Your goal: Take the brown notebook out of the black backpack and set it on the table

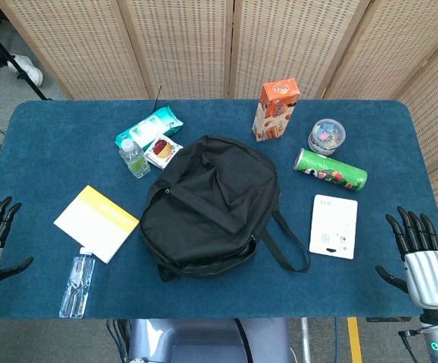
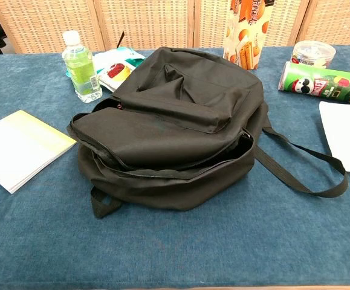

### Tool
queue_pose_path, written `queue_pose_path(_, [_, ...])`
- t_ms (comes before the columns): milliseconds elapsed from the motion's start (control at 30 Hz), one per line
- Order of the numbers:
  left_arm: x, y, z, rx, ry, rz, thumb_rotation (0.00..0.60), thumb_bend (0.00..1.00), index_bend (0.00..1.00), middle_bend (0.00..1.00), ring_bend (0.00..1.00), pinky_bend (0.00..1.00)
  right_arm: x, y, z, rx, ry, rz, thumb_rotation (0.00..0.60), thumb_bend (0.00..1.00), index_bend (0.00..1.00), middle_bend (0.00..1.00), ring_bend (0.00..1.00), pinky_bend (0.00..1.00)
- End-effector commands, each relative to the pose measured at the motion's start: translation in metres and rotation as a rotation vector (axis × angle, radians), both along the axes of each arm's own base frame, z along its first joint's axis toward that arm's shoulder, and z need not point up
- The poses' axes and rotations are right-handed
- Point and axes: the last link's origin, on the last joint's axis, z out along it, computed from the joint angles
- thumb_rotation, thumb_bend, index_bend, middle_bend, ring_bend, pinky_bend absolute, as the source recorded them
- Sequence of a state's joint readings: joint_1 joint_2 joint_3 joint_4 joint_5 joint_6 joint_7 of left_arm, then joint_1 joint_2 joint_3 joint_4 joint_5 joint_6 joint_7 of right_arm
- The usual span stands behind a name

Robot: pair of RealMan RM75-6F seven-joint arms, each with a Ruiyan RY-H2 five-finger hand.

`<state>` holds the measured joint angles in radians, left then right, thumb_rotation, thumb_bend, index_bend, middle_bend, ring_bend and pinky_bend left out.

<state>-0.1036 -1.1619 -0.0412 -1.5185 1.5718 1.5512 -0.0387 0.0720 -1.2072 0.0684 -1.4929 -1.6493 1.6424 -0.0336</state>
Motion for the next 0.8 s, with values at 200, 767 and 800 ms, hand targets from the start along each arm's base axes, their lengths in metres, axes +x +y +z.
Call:
queue_pose_path(200, [0.0,0.0,-0.001,0.008,0.005,0.002,0.6,0.05,0.0,0.0,0.0,0.08,0.005,0.002,-0.006,0.044,-0.004,0.026,0.6,0.0,0.04,0.0,0.0,0.0])
queue_pose_path(767, [-0.005,0.005,-0.003,0.028,0.012,0.031,0.6,0.05,0.0,0.0,0.0,0.08,0.139,-0.05,-0.085,0.514,0.084,0.4,0.6,0.0,0.04,0.0,0.0,0.0])
queue_pose_path(800, [-0.006,0.005,-0.003,0.032,0.014,0.033,0.6,0.05,0.0,0.0,0.0,0.08,0.151,-0.053,-0.094,0.552,0.081,0.414,0.6,0.0,0.04,0.0,0.0,0.0])
